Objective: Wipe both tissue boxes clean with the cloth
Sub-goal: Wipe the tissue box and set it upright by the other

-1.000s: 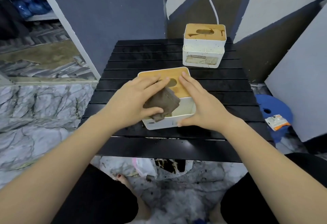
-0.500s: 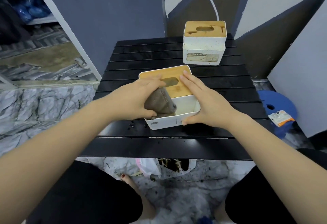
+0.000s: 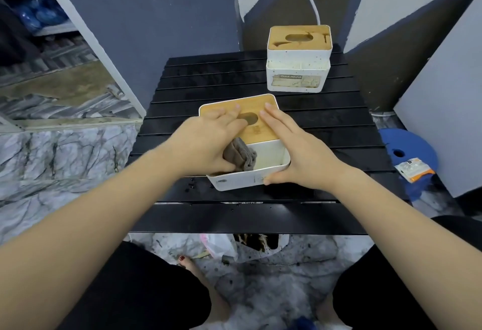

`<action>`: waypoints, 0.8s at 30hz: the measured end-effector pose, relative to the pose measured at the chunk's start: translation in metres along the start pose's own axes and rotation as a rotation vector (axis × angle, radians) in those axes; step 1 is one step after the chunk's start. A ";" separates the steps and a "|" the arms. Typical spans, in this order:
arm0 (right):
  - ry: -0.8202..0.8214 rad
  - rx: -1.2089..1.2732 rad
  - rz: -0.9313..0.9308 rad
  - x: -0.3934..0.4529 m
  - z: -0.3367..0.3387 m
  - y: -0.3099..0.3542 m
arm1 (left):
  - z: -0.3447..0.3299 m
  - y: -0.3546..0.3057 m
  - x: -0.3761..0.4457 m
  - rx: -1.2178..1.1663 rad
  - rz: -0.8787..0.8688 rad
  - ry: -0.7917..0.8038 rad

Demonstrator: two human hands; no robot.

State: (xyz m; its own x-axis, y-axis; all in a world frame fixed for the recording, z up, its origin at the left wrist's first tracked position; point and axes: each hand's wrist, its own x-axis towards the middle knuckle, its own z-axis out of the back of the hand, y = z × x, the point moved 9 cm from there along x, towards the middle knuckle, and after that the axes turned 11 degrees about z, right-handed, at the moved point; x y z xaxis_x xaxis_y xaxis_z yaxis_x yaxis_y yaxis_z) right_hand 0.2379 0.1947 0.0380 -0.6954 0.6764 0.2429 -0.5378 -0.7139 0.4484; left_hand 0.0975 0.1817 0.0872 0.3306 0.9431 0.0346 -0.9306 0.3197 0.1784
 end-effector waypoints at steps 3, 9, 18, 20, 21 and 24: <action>0.004 -0.002 0.000 0.000 0.000 -0.001 | 0.026 0.017 0.000 -0.268 0.030 0.022; 0.007 -0.017 0.013 0.000 0.001 0.001 | 0.031 0.061 0.000 -0.469 0.146 0.015; -0.003 0.001 0.013 0.000 -0.001 -0.001 | 0.031 0.050 -0.018 -0.759 0.079 0.019; -0.010 -0.003 0.022 0.000 -0.001 -0.001 | 0.032 0.036 -0.024 -0.773 0.020 -0.012; -0.014 -0.006 0.026 0.000 -0.001 0.000 | 0.034 0.029 -0.026 -0.775 0.002 -0.042; -0.032 0.011 0.024 0.000 -0.001 0.002 | 0.048 0.015 -0.025 -0.897 0.026 -0.192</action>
State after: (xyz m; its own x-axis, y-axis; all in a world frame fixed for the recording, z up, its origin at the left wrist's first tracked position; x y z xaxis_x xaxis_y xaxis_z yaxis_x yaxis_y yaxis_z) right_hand 0.2364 0.1930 0.0377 -0.6926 0.6643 0.2812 -0.5155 -0.7285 0.4512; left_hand 0.0829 0.1584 0.1360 0.2535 0.9453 0.2053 -0.6848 0.3252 -0.6522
